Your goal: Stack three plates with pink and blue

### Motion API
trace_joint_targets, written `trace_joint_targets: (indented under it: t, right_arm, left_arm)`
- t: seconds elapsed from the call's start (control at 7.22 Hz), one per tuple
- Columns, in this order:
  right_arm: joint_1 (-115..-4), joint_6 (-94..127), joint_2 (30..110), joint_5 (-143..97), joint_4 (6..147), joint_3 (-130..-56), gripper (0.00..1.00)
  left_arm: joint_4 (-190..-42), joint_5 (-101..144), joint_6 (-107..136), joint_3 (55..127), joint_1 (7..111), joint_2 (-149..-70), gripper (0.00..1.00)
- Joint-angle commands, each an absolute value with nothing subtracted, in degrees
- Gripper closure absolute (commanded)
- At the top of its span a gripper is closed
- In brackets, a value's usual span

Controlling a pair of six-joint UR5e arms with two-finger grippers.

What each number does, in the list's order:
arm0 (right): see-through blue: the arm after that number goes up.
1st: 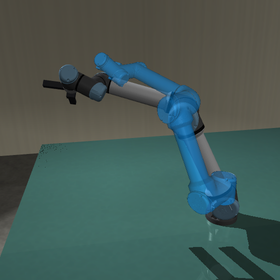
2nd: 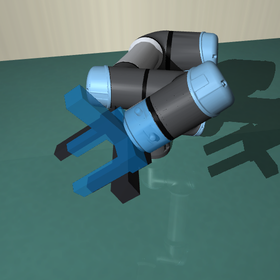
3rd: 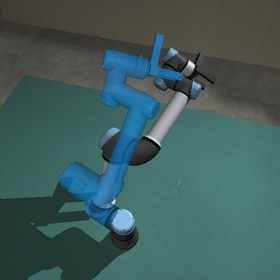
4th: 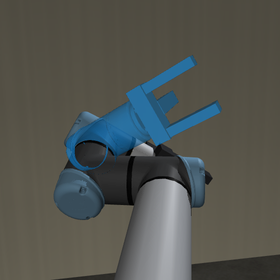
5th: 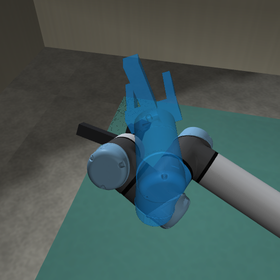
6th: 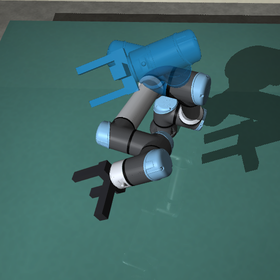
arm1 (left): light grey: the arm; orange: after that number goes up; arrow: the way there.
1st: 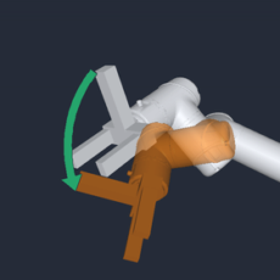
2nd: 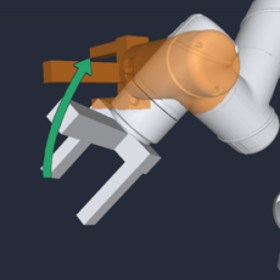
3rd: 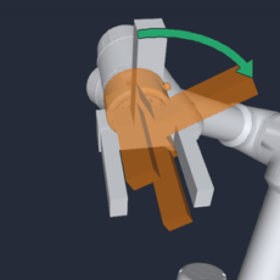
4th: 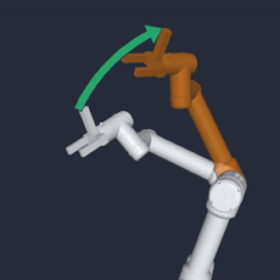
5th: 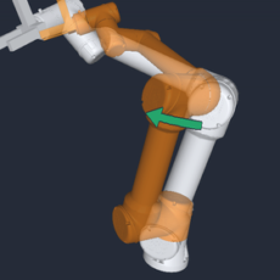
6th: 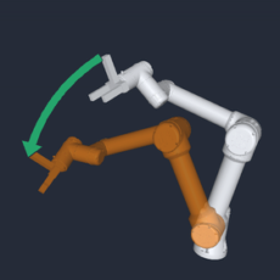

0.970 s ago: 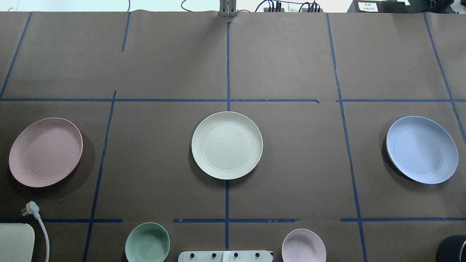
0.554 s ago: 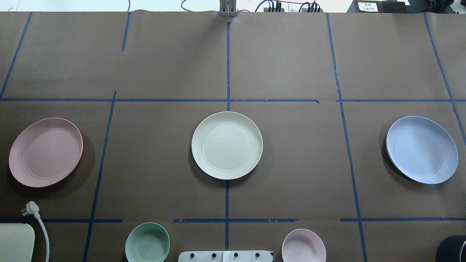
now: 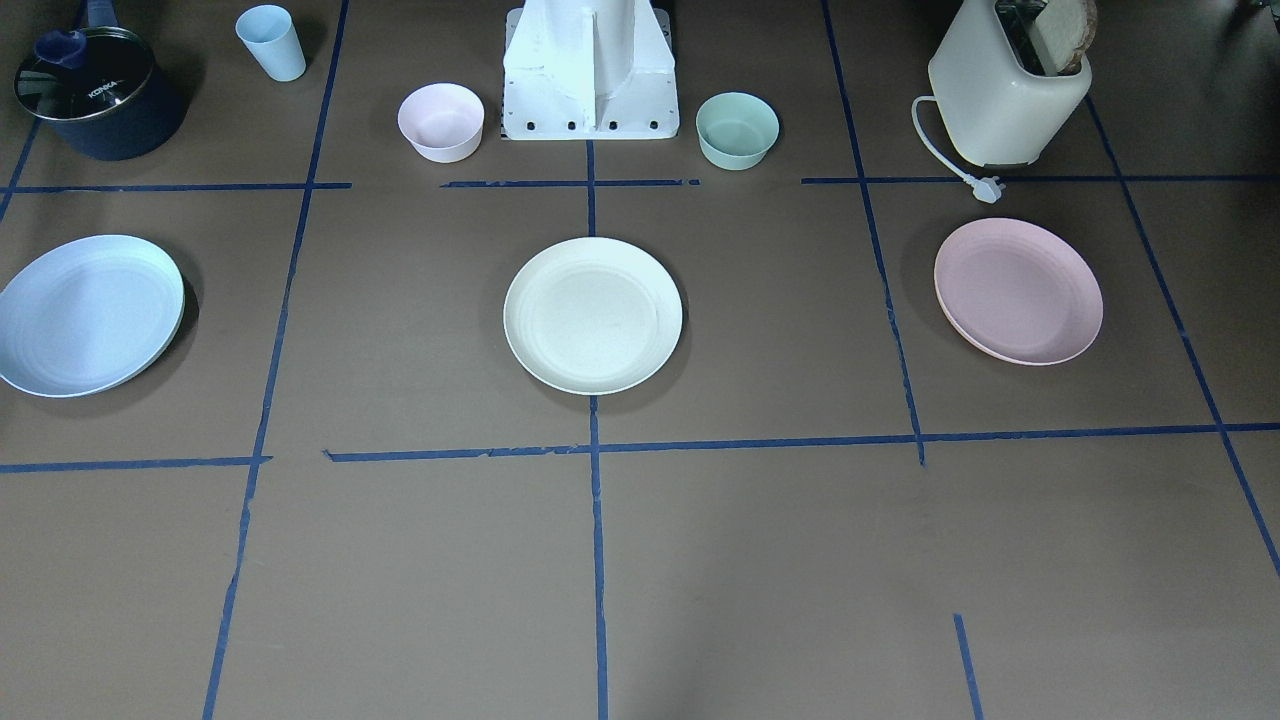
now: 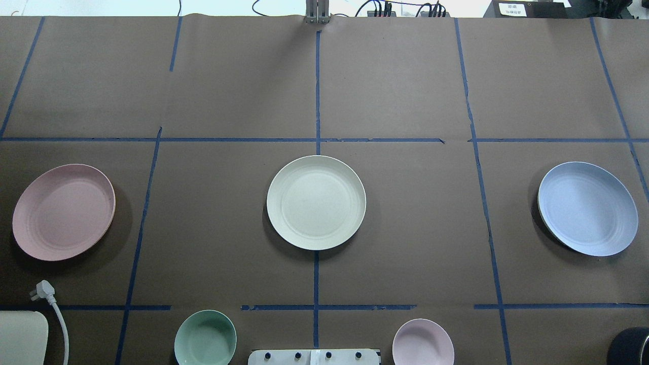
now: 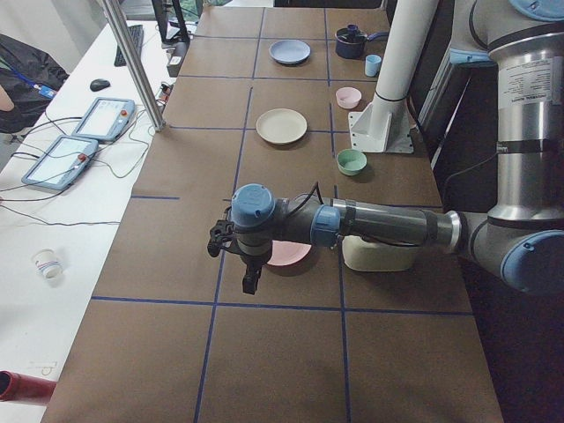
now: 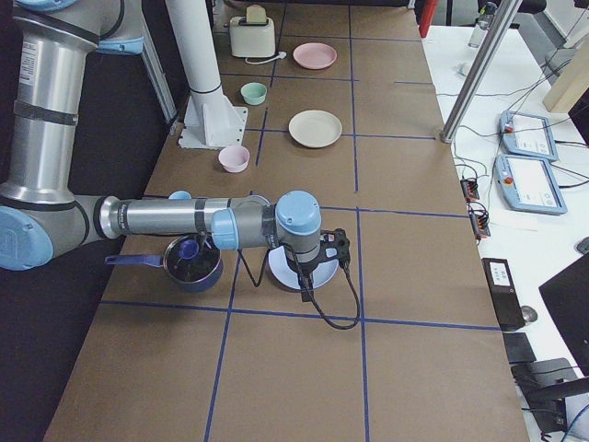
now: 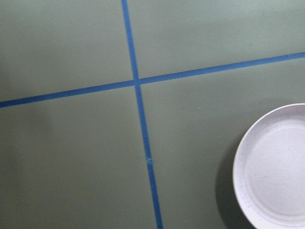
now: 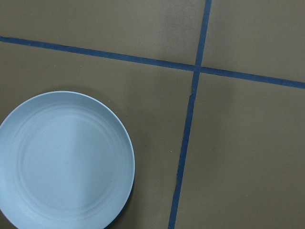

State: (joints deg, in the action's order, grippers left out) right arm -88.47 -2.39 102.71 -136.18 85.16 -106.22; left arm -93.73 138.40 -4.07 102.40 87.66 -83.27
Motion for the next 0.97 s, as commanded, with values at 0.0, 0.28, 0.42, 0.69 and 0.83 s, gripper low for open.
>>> trace_joint_targets:
  t: [0.0, 0.28, 0.42, 0.69, 0.83]
  right_arm:
    - [-88.4, -2.4, 102.7, -136.2, 84.8, -106.2, 0.0]
    - [-88.3, -2.5, 102.7, -136.2, 84.8, -106.1, 0.0]
    - [-88.3, -2.4, 102.8, -136.2, 84.9, -106.0, 0.0]
    - [-88.3, -2.5, 103.1, -136.7, 84.8, -106.0, 0.0]
    - [-88.2, -2.5, 103.1, -136.7, 84.9, -106.0, 0.0]
  left_arm:
    - [-105.2, 138.5, 4.4, 100.7, 79.9, -81.7, 0.0]
    - [-119.0, 135.0, 26.8, 96.9, 70.5, -81.7, 0.0]
    - [-129.2, 131.5, 38.6, 92.7, 65.5, -81.7, 0.0]
    - [-141.7, 131.1, 49.6, 85.3, 62.4, -81.7, 0.0]
    - [-141.8, 131.1, 49.8, 84.8, 60.5, -81.7, 0.0]
